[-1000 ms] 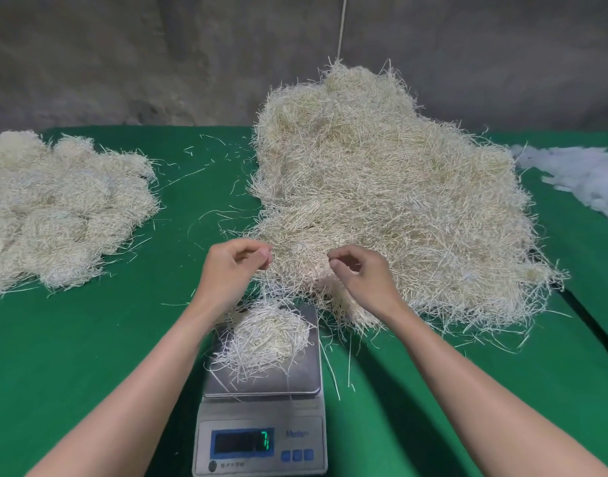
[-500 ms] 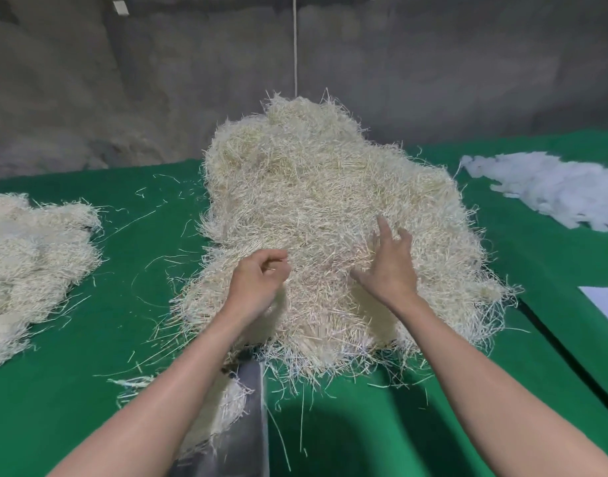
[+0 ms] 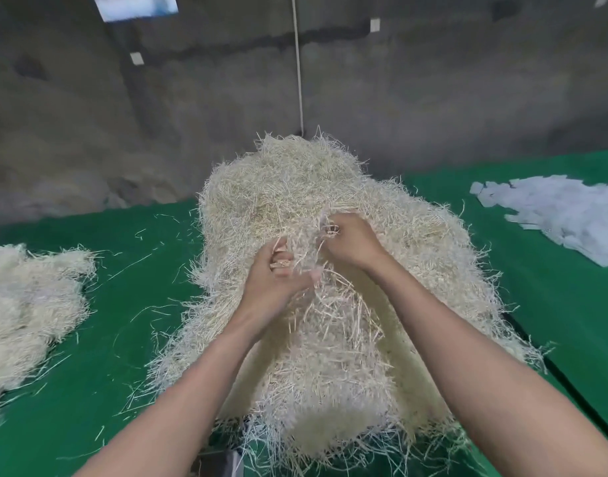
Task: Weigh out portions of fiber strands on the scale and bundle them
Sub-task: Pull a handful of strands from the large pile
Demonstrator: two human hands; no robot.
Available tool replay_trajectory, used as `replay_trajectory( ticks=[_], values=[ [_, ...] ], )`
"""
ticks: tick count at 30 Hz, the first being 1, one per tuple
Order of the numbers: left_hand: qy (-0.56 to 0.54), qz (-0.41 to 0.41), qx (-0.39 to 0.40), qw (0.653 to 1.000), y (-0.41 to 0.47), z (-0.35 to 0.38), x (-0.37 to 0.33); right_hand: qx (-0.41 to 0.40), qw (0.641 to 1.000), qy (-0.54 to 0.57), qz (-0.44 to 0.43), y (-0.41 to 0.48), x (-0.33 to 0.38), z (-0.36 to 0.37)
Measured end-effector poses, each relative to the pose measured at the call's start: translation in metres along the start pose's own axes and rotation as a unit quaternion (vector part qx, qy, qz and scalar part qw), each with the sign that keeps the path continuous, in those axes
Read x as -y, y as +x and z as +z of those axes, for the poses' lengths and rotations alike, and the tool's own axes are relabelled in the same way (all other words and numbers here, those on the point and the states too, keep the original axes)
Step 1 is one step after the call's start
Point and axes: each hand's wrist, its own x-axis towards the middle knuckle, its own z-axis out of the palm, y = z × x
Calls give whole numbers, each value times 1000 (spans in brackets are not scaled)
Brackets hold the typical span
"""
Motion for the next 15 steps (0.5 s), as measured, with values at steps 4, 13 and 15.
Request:
replay_trajectory(
  ticks=[4, 13, 15],
  values=[
    [-18, -79, 116, 990, 17, 19, -6, 135, 963, 234, 10, -5, 10, 2],
    [-110, -187, -60, 974, 39, 10, 21, 35, 984, 177, 9, -11, -23, -29],
    [-169, -179, -65, 967, 41, 7, 18, 122, 986, 108, -41, -18, -19, -14]
  ],
)
